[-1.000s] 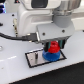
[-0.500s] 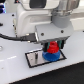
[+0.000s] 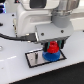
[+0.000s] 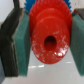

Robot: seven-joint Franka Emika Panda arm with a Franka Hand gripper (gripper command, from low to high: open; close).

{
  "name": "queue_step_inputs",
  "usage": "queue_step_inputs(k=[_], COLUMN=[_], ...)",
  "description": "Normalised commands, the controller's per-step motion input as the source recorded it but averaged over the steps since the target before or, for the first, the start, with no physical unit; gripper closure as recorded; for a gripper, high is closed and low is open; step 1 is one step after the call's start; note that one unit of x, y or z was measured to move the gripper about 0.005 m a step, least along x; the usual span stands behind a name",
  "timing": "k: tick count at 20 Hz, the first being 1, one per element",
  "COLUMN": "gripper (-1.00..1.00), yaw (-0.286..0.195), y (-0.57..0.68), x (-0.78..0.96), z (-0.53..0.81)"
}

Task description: Insert the blue gear onto the right peg, followed by the red gear

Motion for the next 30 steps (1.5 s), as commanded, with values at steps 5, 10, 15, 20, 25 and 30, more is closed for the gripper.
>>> queue_step_inputs(k=[5,10,15,20,25,30], gripper=[1.00,1.00,1.00,1.00,1.00,-1.00], yaw=[0.000,0.000,0.000,0.000,0.000,0.000], y=[0.00,0.00,0.00,0.00,0.00,0.06], x=[0.04,0.15,0.30,0.23,0.07,0.03], z=[0.46,0.00,-0.21,-0.33,-0.28,0.18])
